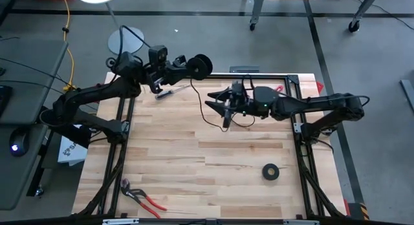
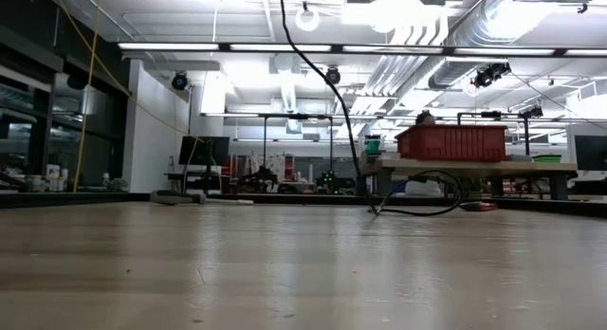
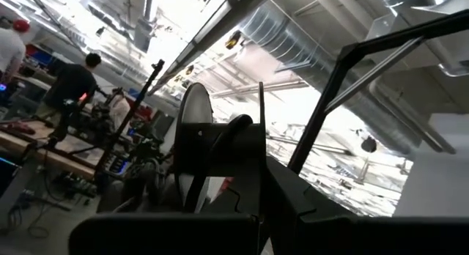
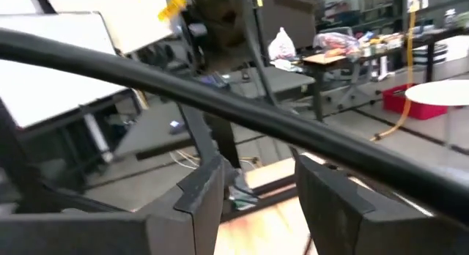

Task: Coil cords
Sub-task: Coil the black wire on the black spool

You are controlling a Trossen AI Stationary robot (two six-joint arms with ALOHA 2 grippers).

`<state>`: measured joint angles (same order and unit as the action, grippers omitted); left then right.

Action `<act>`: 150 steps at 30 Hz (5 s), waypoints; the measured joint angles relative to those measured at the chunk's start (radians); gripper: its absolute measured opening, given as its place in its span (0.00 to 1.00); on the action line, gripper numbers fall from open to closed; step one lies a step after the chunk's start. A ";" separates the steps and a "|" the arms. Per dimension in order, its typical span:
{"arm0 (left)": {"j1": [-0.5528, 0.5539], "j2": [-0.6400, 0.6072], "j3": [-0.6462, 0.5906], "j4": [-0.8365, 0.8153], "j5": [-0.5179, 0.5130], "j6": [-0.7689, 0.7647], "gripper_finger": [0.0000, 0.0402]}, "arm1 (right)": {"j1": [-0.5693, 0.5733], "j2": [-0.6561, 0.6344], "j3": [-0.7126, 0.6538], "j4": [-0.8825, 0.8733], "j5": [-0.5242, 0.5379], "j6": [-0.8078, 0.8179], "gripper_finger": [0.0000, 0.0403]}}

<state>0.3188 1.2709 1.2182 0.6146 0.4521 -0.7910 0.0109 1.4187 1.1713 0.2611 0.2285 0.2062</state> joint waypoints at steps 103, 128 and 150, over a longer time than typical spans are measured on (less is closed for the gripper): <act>0.106 -0.152 0.000 -0.684 0.173 -0.106 0.00 | 0.086 -0.103 0.000 -0.066 0.048 0.063 0.00; -0.074 0.145 0.000 -0.163 0.355 -0.436 0.00 | -0.011 -0.132 0.000 -0.028 -0.018 0.047 0.00; -0.067 0.303 0.080 0.375 0.088 -0.279 0.00 | -0.011 -0.130 0.002 0.013 -0.171 0.127 0.00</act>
<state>0.2515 1.5742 1.2983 0.9901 0.5402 -1.0702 -0.0002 1.2892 1.1728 0.2742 0.0573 0.3335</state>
